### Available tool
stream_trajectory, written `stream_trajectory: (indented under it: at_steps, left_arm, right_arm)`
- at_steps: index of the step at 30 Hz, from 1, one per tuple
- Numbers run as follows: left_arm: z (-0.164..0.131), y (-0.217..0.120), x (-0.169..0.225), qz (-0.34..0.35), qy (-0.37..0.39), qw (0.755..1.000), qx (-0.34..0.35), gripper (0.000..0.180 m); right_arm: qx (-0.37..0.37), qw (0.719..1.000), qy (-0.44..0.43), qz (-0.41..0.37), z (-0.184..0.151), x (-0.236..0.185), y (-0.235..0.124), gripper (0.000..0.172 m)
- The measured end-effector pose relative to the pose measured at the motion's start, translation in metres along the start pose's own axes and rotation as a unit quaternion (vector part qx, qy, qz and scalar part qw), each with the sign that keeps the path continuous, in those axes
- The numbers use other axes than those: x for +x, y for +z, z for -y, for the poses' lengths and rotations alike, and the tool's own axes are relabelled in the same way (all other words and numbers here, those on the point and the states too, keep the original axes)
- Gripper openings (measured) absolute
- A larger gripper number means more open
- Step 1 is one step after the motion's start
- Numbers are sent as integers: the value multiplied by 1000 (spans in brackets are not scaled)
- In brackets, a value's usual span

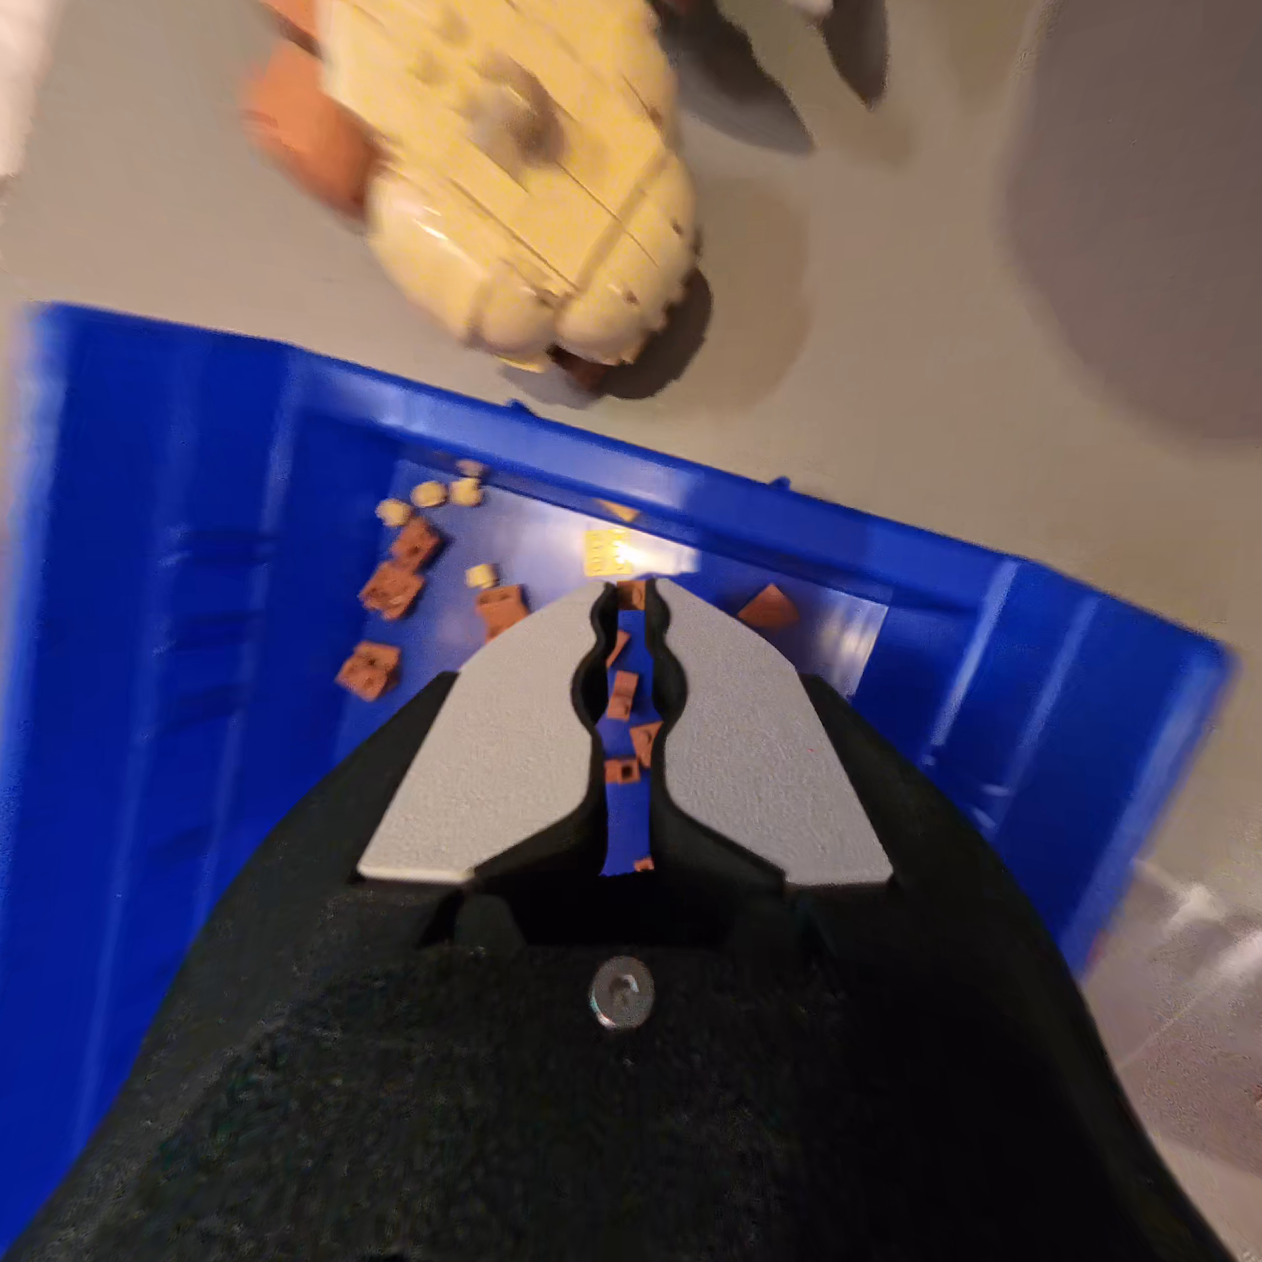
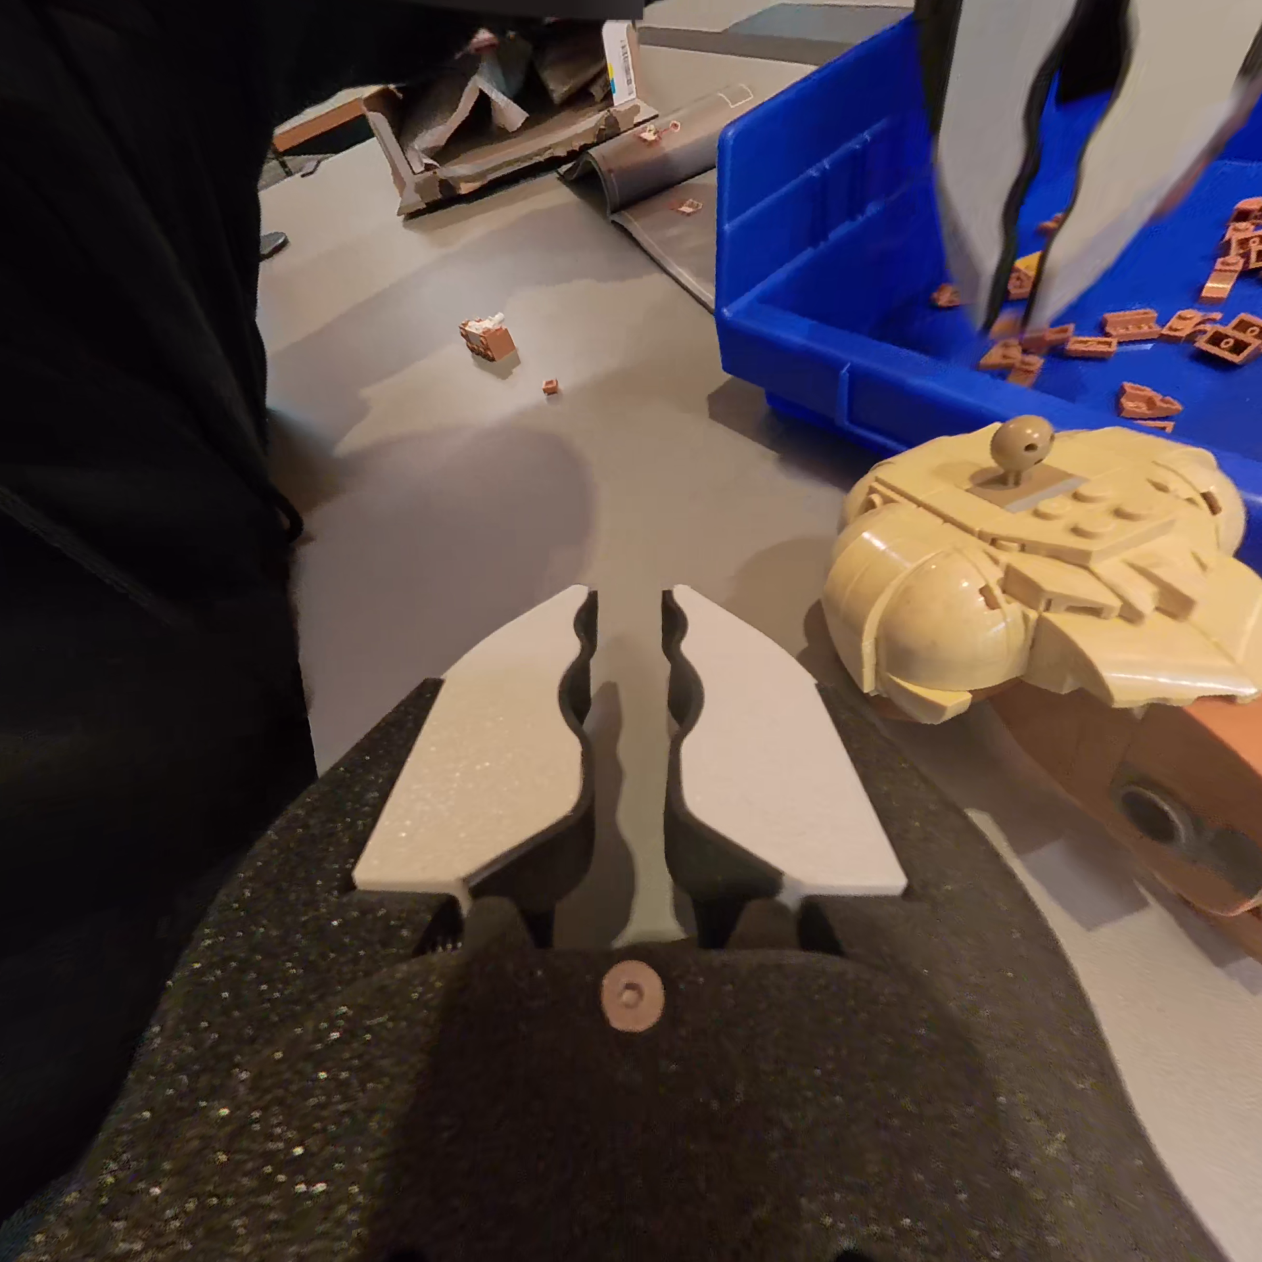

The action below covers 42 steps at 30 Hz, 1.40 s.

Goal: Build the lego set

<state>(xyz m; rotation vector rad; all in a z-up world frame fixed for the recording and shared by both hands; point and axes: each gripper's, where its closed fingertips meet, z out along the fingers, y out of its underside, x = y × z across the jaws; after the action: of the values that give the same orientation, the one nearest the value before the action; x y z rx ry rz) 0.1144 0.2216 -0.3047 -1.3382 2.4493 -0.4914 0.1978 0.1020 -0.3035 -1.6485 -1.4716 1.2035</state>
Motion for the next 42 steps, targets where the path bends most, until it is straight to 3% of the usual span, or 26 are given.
stream_trajectory:
  at_steps: [4,8,11,15,19,29,37,42]
  left_arm:
    - [14,-65,7,113,-95,988,46,7]
    - [19,-95,79,191,-204,958,68,7]
    - [10,-88,154,241,-298,920,78,7]
    - [-9,-60,244,295,-402,861,100,7]
    - [-11,-38,281,308,-447,829,132,7]
    - [-31,-13,292,282,-450,835,145,7]
    - [-35,-6,297,286,-455,830,147,7]
    - [-35,-4,296,284,-455,831,146,7]
  right_arm:
    - [-4,1000,-12,-24,-1,3,0,17]
    - [-18,996,-58,-65,-4,2,4,19]
    - [-26,991,-98,-85,-3,-6,13,20]
    - [-10,991,-124,-54,18,-35,41,20]
    - [-10,985,-172,-18,44,-61,87,21]
    - [-130,950,-279,50,52,-91,200,28]
    - [-167,937,-293,93,48,-85,241,29]
    - [-181,928,-322,48,47,-65,253,29]
